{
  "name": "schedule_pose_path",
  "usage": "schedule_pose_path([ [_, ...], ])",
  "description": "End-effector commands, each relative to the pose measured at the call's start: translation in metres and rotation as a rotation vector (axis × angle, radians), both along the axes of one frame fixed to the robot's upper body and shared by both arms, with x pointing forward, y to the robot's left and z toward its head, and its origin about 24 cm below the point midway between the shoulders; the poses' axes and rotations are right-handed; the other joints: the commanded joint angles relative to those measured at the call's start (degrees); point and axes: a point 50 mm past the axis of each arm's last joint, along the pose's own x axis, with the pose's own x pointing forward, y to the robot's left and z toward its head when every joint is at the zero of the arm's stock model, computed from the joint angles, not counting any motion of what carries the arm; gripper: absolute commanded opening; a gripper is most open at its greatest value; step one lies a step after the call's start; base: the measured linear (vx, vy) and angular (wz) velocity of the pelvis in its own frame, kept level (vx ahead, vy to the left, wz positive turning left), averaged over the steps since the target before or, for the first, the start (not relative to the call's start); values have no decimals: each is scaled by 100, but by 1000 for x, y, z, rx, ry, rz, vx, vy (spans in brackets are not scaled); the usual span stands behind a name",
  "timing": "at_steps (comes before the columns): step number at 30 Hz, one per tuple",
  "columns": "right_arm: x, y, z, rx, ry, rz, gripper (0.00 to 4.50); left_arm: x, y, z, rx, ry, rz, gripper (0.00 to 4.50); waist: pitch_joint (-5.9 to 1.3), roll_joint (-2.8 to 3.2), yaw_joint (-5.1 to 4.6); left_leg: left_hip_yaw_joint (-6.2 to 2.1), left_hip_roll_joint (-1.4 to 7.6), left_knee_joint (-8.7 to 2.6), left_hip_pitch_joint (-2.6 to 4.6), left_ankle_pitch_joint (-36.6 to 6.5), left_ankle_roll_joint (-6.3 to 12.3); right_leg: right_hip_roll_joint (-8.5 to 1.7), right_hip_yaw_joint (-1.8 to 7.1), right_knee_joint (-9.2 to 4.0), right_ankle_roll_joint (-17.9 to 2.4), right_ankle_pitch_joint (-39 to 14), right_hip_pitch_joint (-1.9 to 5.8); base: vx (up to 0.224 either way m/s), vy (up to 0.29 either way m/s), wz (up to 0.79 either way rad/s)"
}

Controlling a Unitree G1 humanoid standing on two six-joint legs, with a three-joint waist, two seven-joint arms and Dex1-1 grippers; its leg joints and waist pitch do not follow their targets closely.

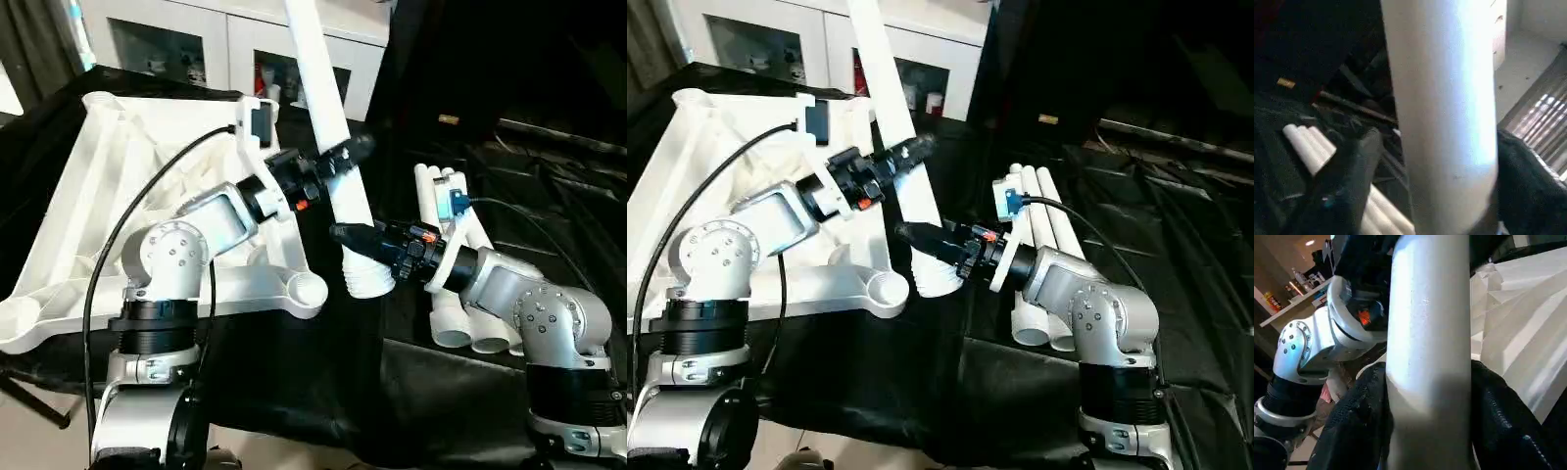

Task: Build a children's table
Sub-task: Pick table leg

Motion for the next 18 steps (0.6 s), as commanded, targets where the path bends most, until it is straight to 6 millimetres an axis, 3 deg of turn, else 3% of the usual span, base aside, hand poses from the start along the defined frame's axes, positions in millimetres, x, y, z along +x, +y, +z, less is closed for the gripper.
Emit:
schedule_pose_path([
  [1, -2, -4, 6, 10, -45, -4, 190, 1, 2, 6, -38, -2, -2, 313, -346, 78, 5, -53, 203, -367, 6, -433, -48, -545, 326, -491, -558, -1024, 364, 0, 0, 0],
  [2, -1, -4, 6, 8, -45, -4, 190, 0, 2, 6, -48, 4, -8, 287, -345, 83, 3, -55, 201, -368, 8, -453, -49, -541, 325, -493, -553, -1041, 366, 0, 0, 0],
  [7, -1, -4, 5, -3, -46, -12, 190, -1, 1, 7, -80, 28, -32, 266, -343, 84, 2, -58, 204, -371, 12, -475, -57, -534, 323, -491, -553, -1062, 357, 0, 0, 0],
  [8, -1, -3, 4, -5, -47, -14, 190, -2, 0, 7, -78, 35, -47, 242, -341, 94, 0, -56, 206, -373, 16, -497, -59, -534, 324, -498, -556, -1064, 351, 0, 0, 0],
  [18, -1, -2, 3, -7, -50, -17, 190, -4, -4, 6, -72, 41, -74, 192, -340, 116, 6, -61, 206, -378, 14, -489, -63, -537, 329, -496, -552, -1009, 361, 0, 0, 0],
])
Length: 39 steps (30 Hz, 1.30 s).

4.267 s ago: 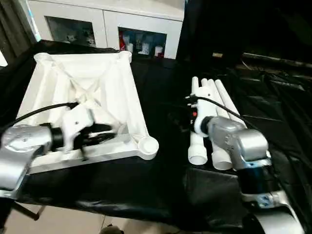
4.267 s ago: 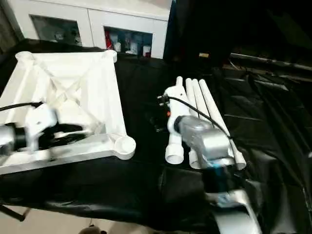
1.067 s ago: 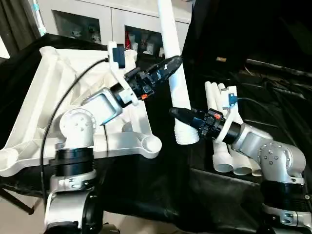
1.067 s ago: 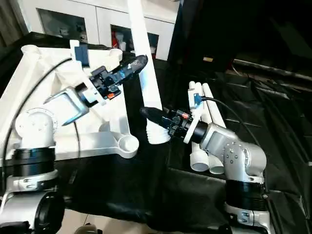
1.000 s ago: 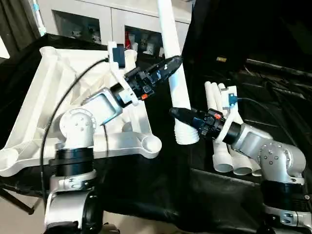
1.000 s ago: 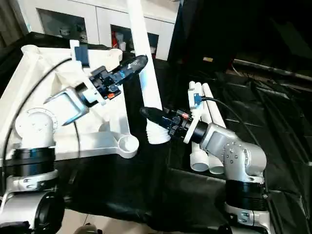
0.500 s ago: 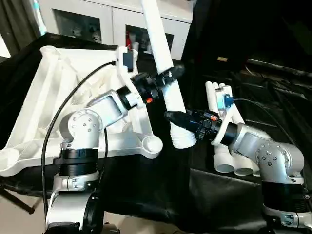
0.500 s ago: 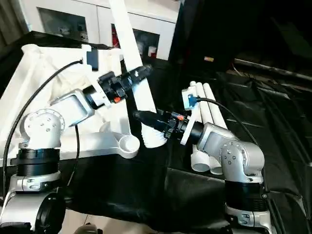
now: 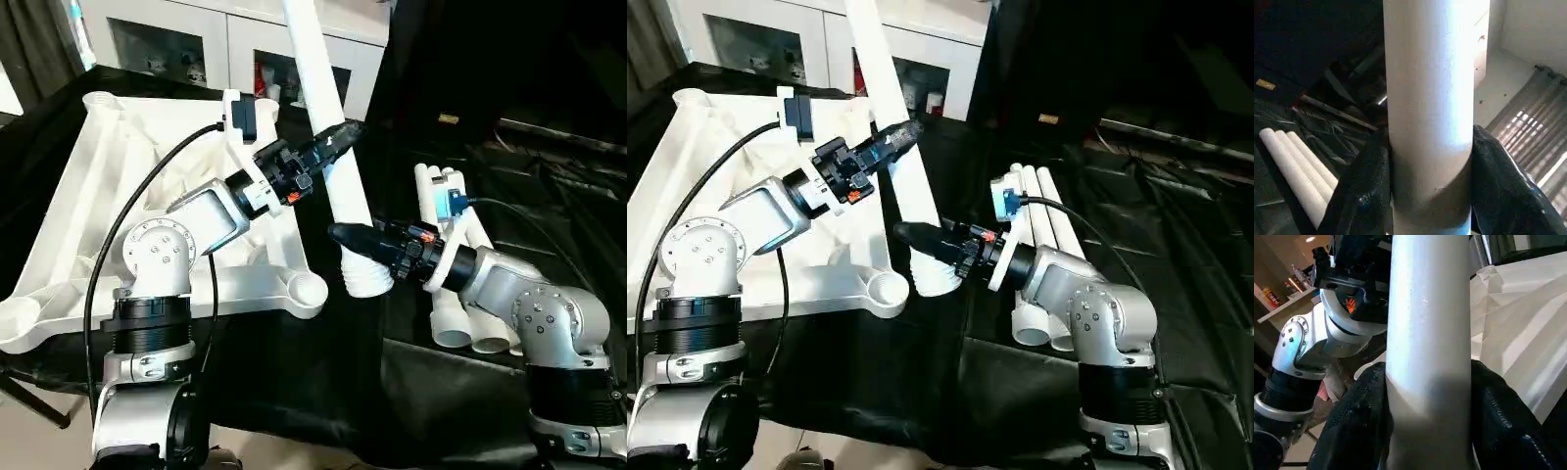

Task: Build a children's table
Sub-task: Pick table leg

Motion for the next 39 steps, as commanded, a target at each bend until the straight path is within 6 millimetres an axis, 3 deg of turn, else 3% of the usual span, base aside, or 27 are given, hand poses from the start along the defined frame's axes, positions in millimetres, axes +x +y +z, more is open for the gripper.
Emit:
schedule_pose_path([
  [1, -1, -4, 3, 1, -28, -16, 190, -1, -7, 2, 18, -2, -17, 190, -347, 99, 1, -62, 210, -379, 13, -505, -66, -536, 328, -496, -560, -1007, 362, 0, 0, 0],
  [6, 1, -4, 1, -26, -34, -40, 190, 1, -7, 3, 36, -22, 7, 186, -343, 105, 3, -63, 211, -383, 15, -543, -70, -543, 329, -505, -554, -1061, 362, 0, 0, 0],
  [7, 3, -5, 0, -40, -31, -71, 246, 1, -8, 3, 74, -42, 25, 186, -337, 107, -2, -61, 208, -387, 14, -561, -68, -540, 330, -517, -534, -1108, 360, 0, 0, 0],
  [8, 3, -5, 0, -41, -31, -73, 260, 1, -8, 3, 76, -43, 26, 186, -336, 112, -1, -65, 213, -390, 17, -566, -69, -540, 329, -521, -519, -1135, 358, 0, 0, 0],
  [11, 12, -3, -1, -150, -93, -175, 272, 4, -12, 4, 206, -115, 121, 186, -339, 142, -3, -74, 223, -397, 23, -557, -136, -545, 335, -508, -458, -1114, 351, 0, 0, 0],
  [13, 15, 0, 0, -196, -123, -214, 274, 5, -14, 6, 263, -148, 159, 186, -341, 131, -21, -76, 223, -395, 18, -534, -172, -541, 338, -499, -388, -1099, 354, 0, 0, 0],
  [18, 25, 24, 2, -277, -152, -342, 274, 8, -20, 15, 408, -225, 336, 185, -345, 135, -101, -80, 221, -399, 17, -503, -208, -528, 339, -460, -501, -866, 355, 0, 0, 0],
  [21, 25, 34, 0, -312, -168, -358, 274, 8, -22, 19, 402, -229, 370, 185, -339, 164, -133, -71, 220, -394, 19, -508, -228, -527, 349, -447, -534, -693, 352, 0, 0, 0],
  [24, 27, 40, -5, -346, -179, -370, 274, 6, -25, 22, 380, -232, 375, 185, -340, 158, -148, -71, 210, -390, 9, -549, -234, -525, 348, -446, -553, -683, 361, 0, 0, 0],
  [31, 36, 43, -10, -385, -152, -449, 213, 6, -25, 21, 393, -227, 408, 185, -335, 161, -166, -71, 205, -393, 13, -626, -223, -513, 352, -452, -441, -773, 352, 0, 0, 0],
  [39, 38, 44, -10, -387, -172, -435, 197, 3, -27, 21, 370, -215, 378, 185, -339, 159, -160, -64, 205, -390, 16, -565, -205, -513, 353, -431, -491, -546, 356, 0, 0, 0],
])
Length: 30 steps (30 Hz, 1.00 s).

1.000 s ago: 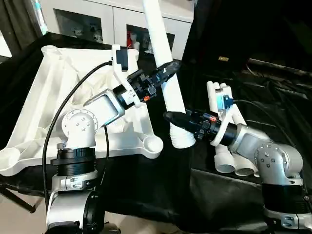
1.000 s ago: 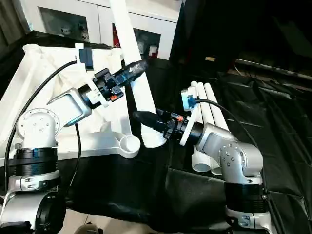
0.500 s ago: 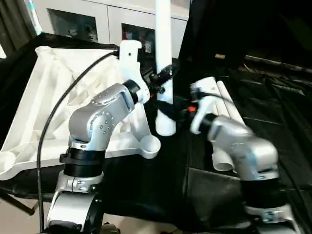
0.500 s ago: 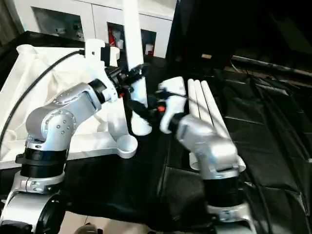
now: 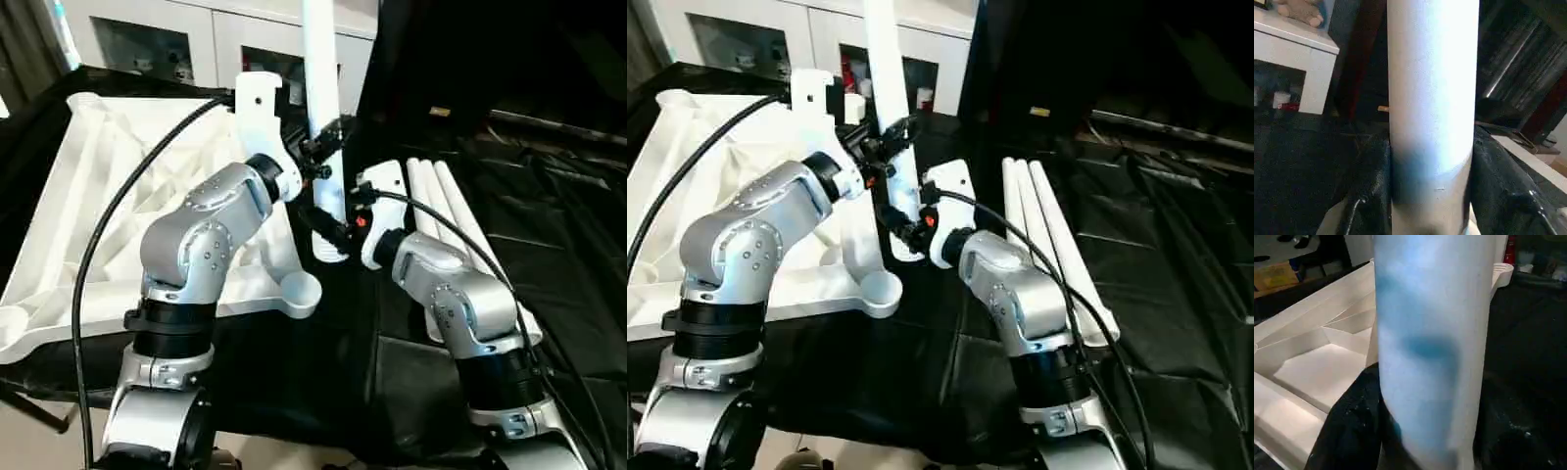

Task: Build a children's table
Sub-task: Pick table leg

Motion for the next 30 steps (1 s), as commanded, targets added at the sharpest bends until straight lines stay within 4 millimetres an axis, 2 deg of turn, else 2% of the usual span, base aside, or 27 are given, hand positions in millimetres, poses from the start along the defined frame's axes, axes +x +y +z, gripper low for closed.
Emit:
schedule_pose_path([
  [1, 6, -11, 3, 0, -20, -40, 197, -6, -8, 8, -10, -30, -58, 185, -365, 120, -16, -65, 202, -381, 20, -591, -200, -513, 352, -421, -481, -591, 362, 0, 0, 0],
  [2, 5, -11, 3, 3, -21, -36, 196, -6, -8, 8, -5, -29, -63, 241, -367, 118, -16, -64, 202, -381, 22, -601, -200, -515, 351, -423, -479, -611, 362, 0, 0, 0],
  [3, 5, -11, 4, 11, -24, -24, 196, -7, -8, 7, 9, -28, -74, 255, -366, 116, -17, -64, 204, -382, 24, -600, -196, -513, 351, -426, -476, -622, 359, 0, 0, 0],
  [5, 0, -13, 7, 50, -42, 44, 196, -12, -7, 4, -39, 8, -178, 258, -368, 141, -10, -64, 199, -376, 28, -584, -203, -516, 353, -411, -496, -594, 363, 0, 0, 0],
  [7, -9, -17, 11, 98, -48, 136, 195, -15, -2, 4, -78, 19, -231, 287, -368, 126, 4, -49, 193, -362, 22, -603, -162, -510, 357, -412, -555, -493, 377, 0, 0, 0],
  [9, -13, -20, 11, 117, -36, 191, 195, -18, 1, 3, -114, 25, -294, 296, -376, 139, 9, -58, 200, -366, 15, -507, -95, -500, 349, -391, -630, -303, 383, 0, 0, 0],
  [11, -18, -23, 9, 135, -25, 252, 195, -23, 3, 3, -164, 30, -399, 310, -369, 126, 6, -52, 189, -364, 12, -533, -55, -504, 343, -411, -675, -413, 390, 0, 0, 0],
  [13, -25, -27, 9, 155, -15, 328, 195, -28, 6, 1, -180, 30, -515, 312, -364, 137, 21, -47, 190, -361, 16, -566, -43, -513, 350, -429, -687, -559, 380, 0, 0, 0],
  [14, -25, -27, 9, 156, -14, 329, 195, -28, 6, 1, -180, 30, -516, 312, -360, 141, 24, -49, 188, -370, 22, -603, -24, -508, 345, -443, -663, -688, 381, 0, 0, 0],
  [15, -32, -31, 9, 164, -10, 419, 195, -31, 7, 2, -210, 49, -612, 312, -362, 150, 20, -42, 180, -362, 28, -651, -4, -497, 340, -458, -657, -798, 382, 0, 0, 0],
  [18, -37, -34, 8, 165, 0, 483, 194, -31, 5, 5, -243, 55, -672, 312, -356, 157, 39, -48, 198, -362, 32, -666, 3, -514, 341, -466, -709, -860, 370, 0, 0, 0],
  [19, -38, -36, 8, 170, 8, 498, 194, -30, 3, 8, -235, 43, -682, 312, -361, 193, 44, -63, 203, -369, 21, -644, -8, -519, 336, -457, -741, -856, 379, 0, 0, 0],
  [20, -38, -36, 8, 172, 8, 499, 194, -29, 3, 8, -231, 42, -680, 312, -367, 180, 38, -61, 207, -367, 30, -641, 0, -516, 333, -465, -752, -840, 376, 0, 0, 0],
  [21, -38, -37, 9, 176, 11, 503, 194, -27, 2, 9, -234, 40, -677, 283, -361, 162, 35, -61, 206, -366, 23, -671, -2, -521, 331, -465, -787, -867, 380, 0, 0, 0],
  [22, -38, -38, 9, 186, 16, 509, 194, -26, 2, 12, -256, 39, -677, 276, -361, 160, 38, -57, 199, -362, 21, -679, 0, -520, 331, -471, -783, -908, 382, 0, 0, 0],
  [23, -38, -38, 9, 188, 17, 510, 194, -25, 2, 12, -259, 39, -678, 276, -361, 196, 47, -63, 201, -363, 27, -686, -13, -523, 331, -468, -788, -933, 380, 0, 0, 0],
  [24, -39, -38, 9, 191, 22, 518, 194, -25, 2, 15, -284, 37, -695, 276, -362, 164, 48, -63, 196, -359, 17, -683, -20, -525, 330, -476, -767, -989, 391, 0, 0, 0],
  [25, -39, -38, 9, 191, 23, 518, 194, -25, 2, 15, -286, 36, -697, 271, -362, 164, 48, -63, 196, -359, 17, -683, -20, -525, 330, -476, -767, -989, 391, 0, 0, 0],
  [26, -39, -39, 9, 191, 30, 523, 194, -26, 3, 17, -297, 36, -715, 240, -366, 163, 52, -60, 188, -356, 6, -636, -7, -524, 331, -477, -754, -1021, 397, 0, 0, 0],
  [27, -39, -39, 9, 195, 34, 526, 194, -26, 3, 16, -296, 40, -718, 240, -373, 199, 51, -64, 195, -355, 7, -607, -8, -518, 330, -474, -762, -946, 393, 0, 0, 0],
  [30, -40, -40, 8, 203, 40, 533, 194, -25, 3, 14, -292, 49, -722, 224, -379, 188, 49, -64, 195, -349, 4, -571, 14, -525, 329, -460, -785, -865, 400, 0, 0, 0],
])
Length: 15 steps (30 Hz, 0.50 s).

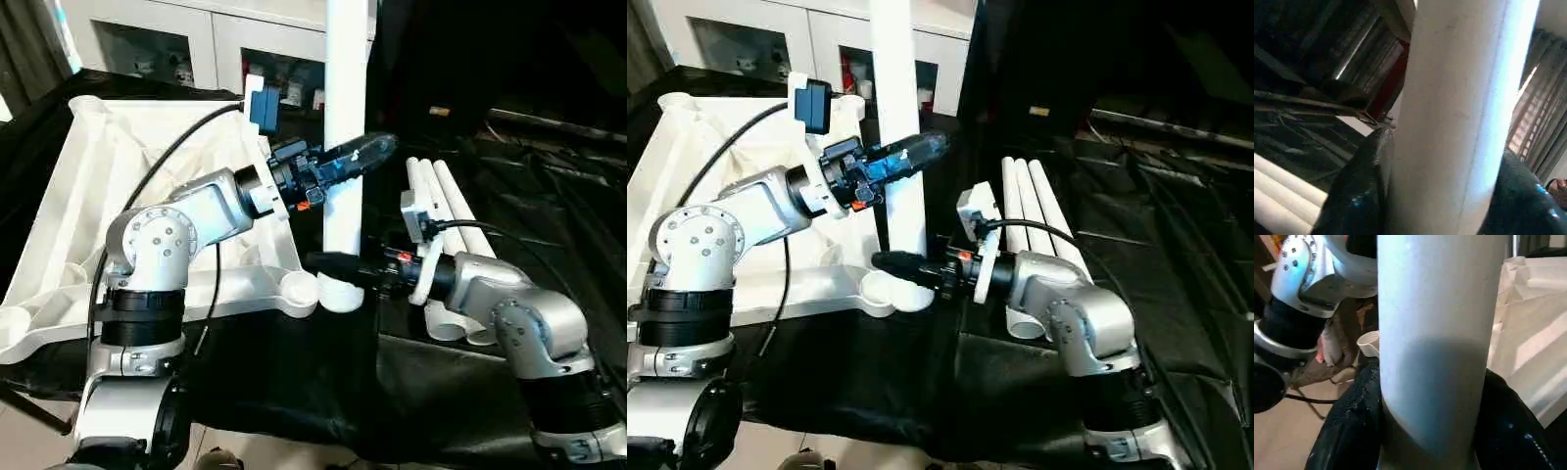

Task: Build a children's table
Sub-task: Pick table leg

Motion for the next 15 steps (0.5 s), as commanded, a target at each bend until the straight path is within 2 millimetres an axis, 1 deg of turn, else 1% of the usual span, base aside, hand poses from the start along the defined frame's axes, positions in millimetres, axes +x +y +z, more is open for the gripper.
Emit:
schedule_pose_path([
  [1, 0, -4, 4, -3, -11, -8, 194, -1, -5, 8, -17, -15, -38, 213, -390, 106, 30, -61, 195, -359, 2, -573, 3, -520, 327, -464, -783, -897, 389, 0, 0, 0],
  [3, 0, -4, 4, -2, -9, -8, 194, 1, -5, 6, -21, 3, -19, 204, -389, 130, 34, -62, 200, -358, 3, -567, -4, -519, 325, -460, -805, -891, 386, 0, 0, 0],
  [4, 0, -4, 4, -5, -11, -9, 194, 1, -5, 5, -26, 10, -12, 203, -390, 125, 36, -62, 202, -357, 6, -587, -7, -526, 325, -466, -811, -903, 391, 0, 0, 0],
  [5, 0, -4, 4, -5, -11, -9, 229, 1, -5, 5, -26, 10, -12, 200, -391, 125, 38, -64, 205, -358, 7, -584, -11, -529, 325, -463, -813, -901, 390, 0, 0, 0],
  [6, 1, -4, 4, -13, -6, -24, 229, 1, -5, 5, -28, 18, 1, 200, -390, 125, 40, -61, 204, -358, 11, -570, -11, -525, 326, -462, -815, -887, 386, 0, 0, 0],
  [8, 2, -4, 4, -5, 9, -29, 264, 1, -4, 5, -29, 20, 5, 198, -392, 121, 44, -59, 197, -353, 2, -549, -9, -521, 328, -458, -815, -848, 394, 0, 0, 0],
  [9, 2, -3, 5, 3, 20, -33, 266, 1, -4, 4, -33, 27, 10, 198, -387, 126, 46, -60, 195, -358, 4, -565, 3, -524, 325, -468, -806, -896, 393, 0, 0, 0],
  [10, 3, -2, 6, -4, 21, -47, 272, 1, -4, 4, -36, 29, 6, 197, -390, 91, 42, -58, 193, -354, 1, -554, 5, -521, 324, -468, -789, -931, 396, 0, 0, 0],
  [13, 5, -2, 6, -8, 34, -60, 276, -1, -3, 3, -27, 25, -10, 191, -387, 113, 45, -64, 201, -364, 6, -545, -26, -524, 323, -465, -756, -985, 384, 0, 0, 0],
  [15, 5, -2, 7, 0, 55, -47, 276, -2, -3, 2, -10, 27, -25, 190, -387, 107, 44, -63, 192, -364, 9, -534, -20, -516, 325, -461, -735, -979, 385, 0, 0, 0],
])
